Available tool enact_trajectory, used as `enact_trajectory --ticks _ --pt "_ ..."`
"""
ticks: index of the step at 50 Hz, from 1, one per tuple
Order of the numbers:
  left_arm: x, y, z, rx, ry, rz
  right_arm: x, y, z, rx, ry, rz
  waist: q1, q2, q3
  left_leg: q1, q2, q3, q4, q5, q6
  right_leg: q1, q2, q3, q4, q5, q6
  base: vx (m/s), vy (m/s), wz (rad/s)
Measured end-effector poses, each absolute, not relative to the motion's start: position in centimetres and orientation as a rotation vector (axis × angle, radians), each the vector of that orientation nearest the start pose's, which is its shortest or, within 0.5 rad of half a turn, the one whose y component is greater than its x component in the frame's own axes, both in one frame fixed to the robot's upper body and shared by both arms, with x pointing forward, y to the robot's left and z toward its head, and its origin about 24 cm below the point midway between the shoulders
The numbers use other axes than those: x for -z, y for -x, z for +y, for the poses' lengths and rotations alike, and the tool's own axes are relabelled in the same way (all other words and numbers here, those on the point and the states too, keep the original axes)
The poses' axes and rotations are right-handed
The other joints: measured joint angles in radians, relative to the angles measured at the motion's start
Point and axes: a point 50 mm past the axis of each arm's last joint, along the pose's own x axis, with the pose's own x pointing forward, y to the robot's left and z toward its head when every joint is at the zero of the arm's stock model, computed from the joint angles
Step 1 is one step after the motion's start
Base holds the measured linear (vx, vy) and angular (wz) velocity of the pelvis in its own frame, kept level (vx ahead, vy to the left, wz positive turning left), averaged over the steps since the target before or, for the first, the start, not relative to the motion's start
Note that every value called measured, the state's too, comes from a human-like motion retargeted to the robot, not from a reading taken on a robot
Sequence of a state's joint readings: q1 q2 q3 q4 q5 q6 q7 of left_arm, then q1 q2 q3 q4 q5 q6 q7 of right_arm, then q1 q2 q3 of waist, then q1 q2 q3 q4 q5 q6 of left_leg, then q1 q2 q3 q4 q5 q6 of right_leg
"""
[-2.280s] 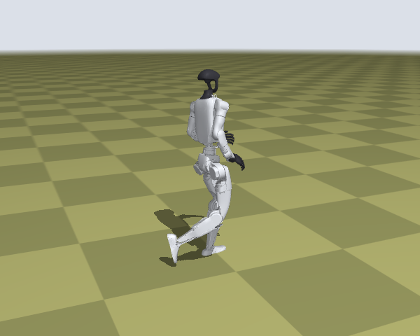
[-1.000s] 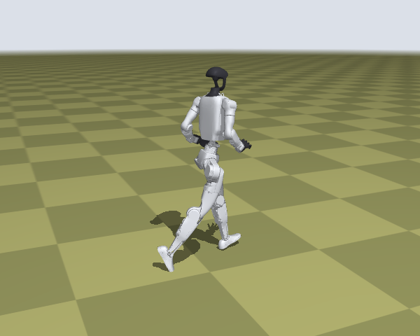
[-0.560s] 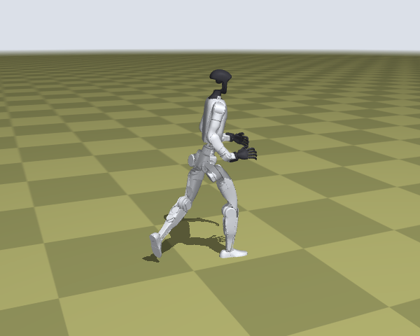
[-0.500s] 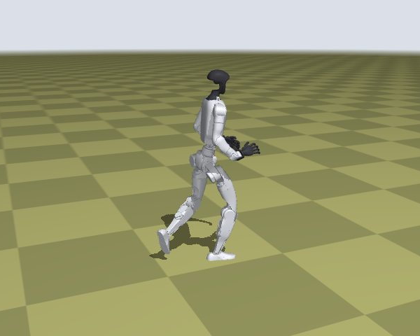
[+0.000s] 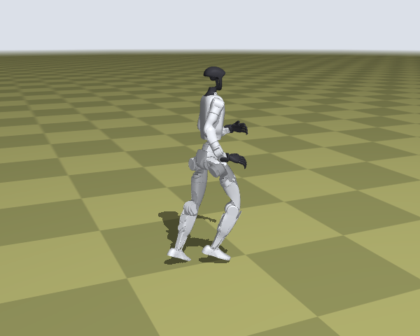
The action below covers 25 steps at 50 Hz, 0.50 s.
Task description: Walk run
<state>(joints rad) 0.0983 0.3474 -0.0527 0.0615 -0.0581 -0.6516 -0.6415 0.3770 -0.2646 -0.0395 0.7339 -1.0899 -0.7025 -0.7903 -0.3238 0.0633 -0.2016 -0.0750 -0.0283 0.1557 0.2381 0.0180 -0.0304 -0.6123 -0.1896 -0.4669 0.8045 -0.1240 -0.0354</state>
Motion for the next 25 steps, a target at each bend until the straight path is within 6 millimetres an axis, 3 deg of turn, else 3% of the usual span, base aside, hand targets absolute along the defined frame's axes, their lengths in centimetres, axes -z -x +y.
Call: enact_trajectory --ticks 2,5,7,8,9,10,12,14,15,17,19,20,22,23,25 --pt "-6.5 -20.7 15.8 0.721 -0.364 -0.413 7.2 -8.1 -23.3 0.094 1.096 -0.056 -0.075 0.031 0.022 0.117 0.012 -0.009 -0.057 0.303 -0.065 -0.023 0.023 0.027 -0.271 -0.017 0.021 1.85 -0.24 0.89" --pt "-7.9 -20.4 15.7 0.649 -0.342 -0.466 5.4 -11.2 -23.0 0.171 1.157 -0.286 -0.146 -0.006 0.05 0.226 -0.04 0.055 -0.001 0.451 -0.083 -0.047 0.025 0.204 -0.54 -0.031 0.044 2.01 -0.42 -0.04" --pt "-7.3 -20.0 17.2 0.56 -0.373 -0.42 5.3 -14.5 -20.6 0.097 1.095 -0.356 -0.142 -0.078 0.048 0.25 -0.081 0.176 0.145 0.406 -0.074 -0.045 -0.012 0.321 -0.532 0.037 -0.001 1.82 -0.27 -0.65" --pt "-6.0 -19.5 17.7 0.52 -0.379 -0.358 5.0 -15.9 -19.2 0.054 1.027 -0.391 -0.141 -0.107 0.055 0.247 -0.07 0.23 0.265 0.367 -0.05 -0.02 -0.03 0.337 -0.494 0.108 -0.066 2.47 -0.39 -0.79" --pt "-4.3 -19.0 18.4 0.485 -0.384 -0.283 4.5 -17.4 -17.7 0.014 0.959 -0.428 -0.107 -0.128 0.045 0.217 -0.08 0.283 0.371 0.337 -0.025 -0.02 -0.019 0.371 -0.379 0.017 -0.11 2.69 -0.43 -1.27" --pt "-2.4 -18.2 18.9 0.456 -0.384 -0.199 4.0 -18.8 -16.1 -0.026 0.894 -0.467 -0.058 -0.145 0.026 0.172 -0.1 0.336 0.469 0.313 0.001 -0.033 0.006 0.412 -0.225 -0.154 -0.144 2.48 -0.25 -0.71" --pt "2.1 -14.8 18.5 0.517 -0.317 0.013 5.1 -20.1 -14.2 -0.014 0.847 -0.378 0.037 -0.144 0.037 -0.007 -0.091 0.191 0.72 0.227 -0.001 0.1 -0.046 0.357 -0.158 -0.289 -0.096 2.36 -0.14 0.1" --pt "4.6 -12.5 17.8 0.544 -0.231 0.138 6.0 -20.7 -11.2 -0.142 0.791 -0.296 0.179 -0.151 0.007 -0.209 -0.058 0.182 0.786 0.101 -0.017 0.265 -0.009 0.34 -0.293 -0.311 -0.066 2.84 -0.14 -0.31" --pt "5.2 -11.9 18.2 0.536 -0.202 0.166 6.4 -20.6 -9.5 -0.264 0.764 -0.245 0.214 -0.121 0.014 -0.302 -0.021 0.138 0.787 0.04 -0.021 0.367 0.042 0.289 -0.394 -0.276 -0.056 2.68 -0.06 -0.26" --pt "4.9 -10.8 20.0 0.478 -0.201 0.177 7.0 -19.7 -6.8 -0.526 0.79 -0.2 0.312 -0.129 0.035 -0.406 0.035 0.225 0.619 -0.031 0.056 0.523 0.105 0.296 -0.543 -0.088 0.005 1.41 -0.17 -0.83" --pt "4.3 -9.6 21.9 0.398 -0.22 0.188 5.9 -20.0 -6.1 -0.584 0.836 -0.274 0.415 -0.166 0.059 -0.475 0.035 0.26 0.353 -0.074 0.08 0.625 0.099 0.28 -0.618 0.2 0.117 1.38 -0.24 -1.19" --pt "3.9 -9.3 22.9 0.361 -0.227 0.186 4.9 -20.5 -6.2 -0.56 0.856 -0.343 0.472 -0.183 0.073 -0.494 0.015 0.25 0.19 -0.092 0.083 0.674 0.089 0.233 -0.657 0.368 0.185 2.31 -0.15 -1.06" --pt "3.1 -10.3 23.3 0.321 -0.199 0.127 3.6 -21.3 -7.9 -0.36 0.908 -0.414 0.547 -0.204 0.094 -0.525 -0.027 0.181 -0.053 -0.117 0.083 0.738 0.079 0.136 -0.654 0.515 0.244 2.24 -0.11 -0.48" --pt "2.7 -11.2 23.2 0.314 -0.189 0.082 3.4 -21.3 -8.8 -0.262 0.916 -0.422 0.558 -0.213 0.093 -0.557 -0.025 0.153 -0.111 -0.119 0.076 0.747 0.078 0.134 -0.618 0.571 0.242 1.88 -0.14 0.12" --pt "1.8 -13.7 22.6 0.351 -0.213 -0.006 4.3 -20.1 -10.2 -0.163 0.9 -0.372 0.563 -0.161 0.083 -0.593 0.026 0.117 -0.097 -0.087 0.065 0.768 0.118 0.006 -0.47 0.588 0.183 1.81 -0.2 0.61"
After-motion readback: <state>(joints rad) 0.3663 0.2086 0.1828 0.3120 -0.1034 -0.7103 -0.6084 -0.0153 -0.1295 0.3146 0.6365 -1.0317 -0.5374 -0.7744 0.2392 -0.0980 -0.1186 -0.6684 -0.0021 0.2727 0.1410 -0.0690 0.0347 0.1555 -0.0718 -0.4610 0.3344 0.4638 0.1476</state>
